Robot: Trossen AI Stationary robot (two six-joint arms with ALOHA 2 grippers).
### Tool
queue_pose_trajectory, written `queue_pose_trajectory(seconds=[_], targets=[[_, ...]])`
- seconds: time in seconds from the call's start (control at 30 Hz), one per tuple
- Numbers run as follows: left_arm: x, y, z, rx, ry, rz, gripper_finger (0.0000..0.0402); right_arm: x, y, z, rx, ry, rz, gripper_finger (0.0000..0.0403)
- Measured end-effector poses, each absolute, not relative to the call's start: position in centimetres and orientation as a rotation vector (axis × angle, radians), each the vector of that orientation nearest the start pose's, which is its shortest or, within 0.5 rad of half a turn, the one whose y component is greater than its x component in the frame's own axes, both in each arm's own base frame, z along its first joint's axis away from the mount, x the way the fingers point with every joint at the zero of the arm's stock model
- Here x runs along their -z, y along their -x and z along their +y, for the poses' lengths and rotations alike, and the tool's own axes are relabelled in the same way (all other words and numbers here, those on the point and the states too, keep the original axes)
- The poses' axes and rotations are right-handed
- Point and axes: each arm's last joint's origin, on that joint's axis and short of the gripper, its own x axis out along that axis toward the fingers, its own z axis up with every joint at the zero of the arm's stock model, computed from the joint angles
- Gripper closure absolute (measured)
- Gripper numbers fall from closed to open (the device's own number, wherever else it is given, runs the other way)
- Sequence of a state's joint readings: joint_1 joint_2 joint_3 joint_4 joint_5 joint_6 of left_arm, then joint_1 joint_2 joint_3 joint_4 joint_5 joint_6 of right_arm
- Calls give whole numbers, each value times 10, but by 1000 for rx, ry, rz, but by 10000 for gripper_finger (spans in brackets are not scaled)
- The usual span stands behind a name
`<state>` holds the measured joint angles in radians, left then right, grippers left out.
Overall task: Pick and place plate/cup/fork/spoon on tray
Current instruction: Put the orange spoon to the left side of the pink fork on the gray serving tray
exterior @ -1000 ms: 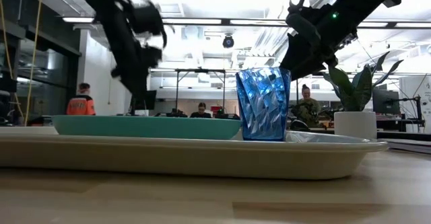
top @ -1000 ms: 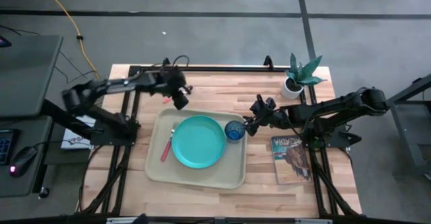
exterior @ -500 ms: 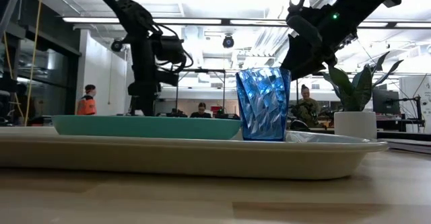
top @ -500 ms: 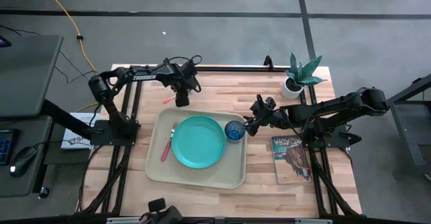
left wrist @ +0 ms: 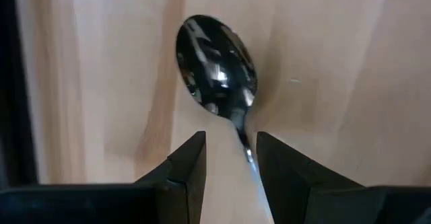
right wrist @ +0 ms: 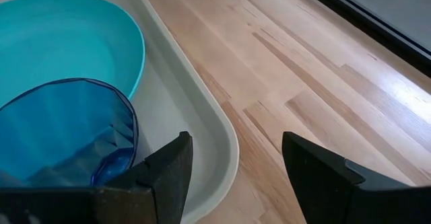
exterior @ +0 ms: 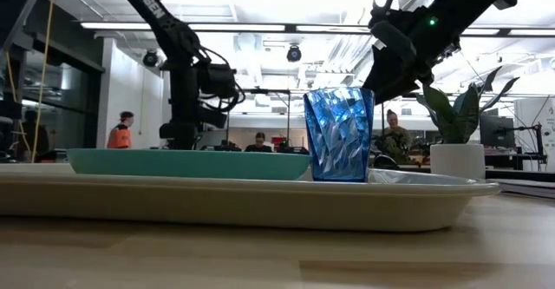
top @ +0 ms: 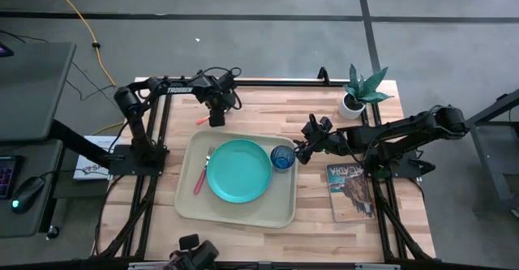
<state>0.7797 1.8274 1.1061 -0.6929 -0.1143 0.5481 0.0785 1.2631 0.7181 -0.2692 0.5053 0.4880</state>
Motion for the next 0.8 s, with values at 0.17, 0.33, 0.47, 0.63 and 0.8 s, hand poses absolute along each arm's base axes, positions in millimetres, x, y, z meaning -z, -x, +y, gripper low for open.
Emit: queue_pose_trajectory(seconds=[0.17,0.33,0.47,0.63,0.8], targets=[[-143,-226,235,-340,80,1507,288,-212,-245,5,581,-220,665,183],[-143,-224,236,-322,116,1482,288,-212,-245,5,581,-220,664,183],[-142,-223,238,-363,100,1509,288,-212,-245,5,582,-223,664,183],[-141,-223,238,-390,115,1513,289,-212,-245,5,582,-223,663,183],[-131,-224,241,-435,170,1538,289,-212,-245,5,582,-223,663,183]])
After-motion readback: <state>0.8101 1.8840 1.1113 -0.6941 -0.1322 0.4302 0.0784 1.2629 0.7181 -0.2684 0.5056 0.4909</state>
